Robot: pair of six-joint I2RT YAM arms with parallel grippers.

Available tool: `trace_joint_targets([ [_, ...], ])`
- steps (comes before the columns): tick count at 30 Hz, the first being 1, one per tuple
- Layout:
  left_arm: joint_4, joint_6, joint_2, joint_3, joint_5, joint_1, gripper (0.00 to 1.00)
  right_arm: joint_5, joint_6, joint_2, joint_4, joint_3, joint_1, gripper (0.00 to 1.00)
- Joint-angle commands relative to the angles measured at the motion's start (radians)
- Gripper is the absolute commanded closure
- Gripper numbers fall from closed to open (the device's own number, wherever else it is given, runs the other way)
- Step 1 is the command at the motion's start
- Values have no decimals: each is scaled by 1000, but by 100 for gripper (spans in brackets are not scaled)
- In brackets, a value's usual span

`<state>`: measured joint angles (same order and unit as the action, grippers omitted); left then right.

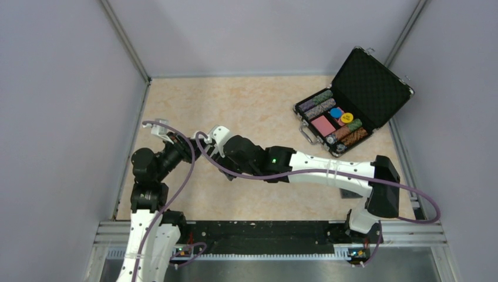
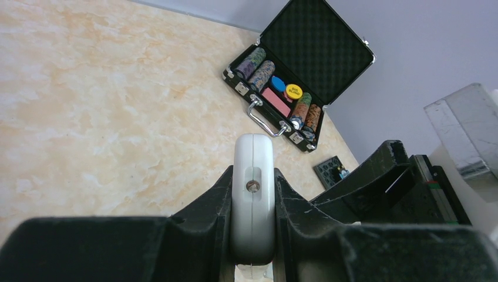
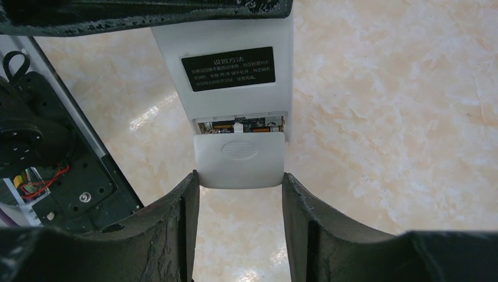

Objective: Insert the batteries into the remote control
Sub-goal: Load the battery cover into the remote control.

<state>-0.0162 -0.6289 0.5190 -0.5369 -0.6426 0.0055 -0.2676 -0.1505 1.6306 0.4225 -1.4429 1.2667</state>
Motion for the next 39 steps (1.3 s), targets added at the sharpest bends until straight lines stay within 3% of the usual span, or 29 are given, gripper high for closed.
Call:
trace_joint_targets([
  [1,48,-1,-23,-37,-15,-1,100,-1,9,14,-4,-66,9,64],
  [39,-26,81,-32,-42,5,-1,100,11,23,9,-25,-74,9,64],
])
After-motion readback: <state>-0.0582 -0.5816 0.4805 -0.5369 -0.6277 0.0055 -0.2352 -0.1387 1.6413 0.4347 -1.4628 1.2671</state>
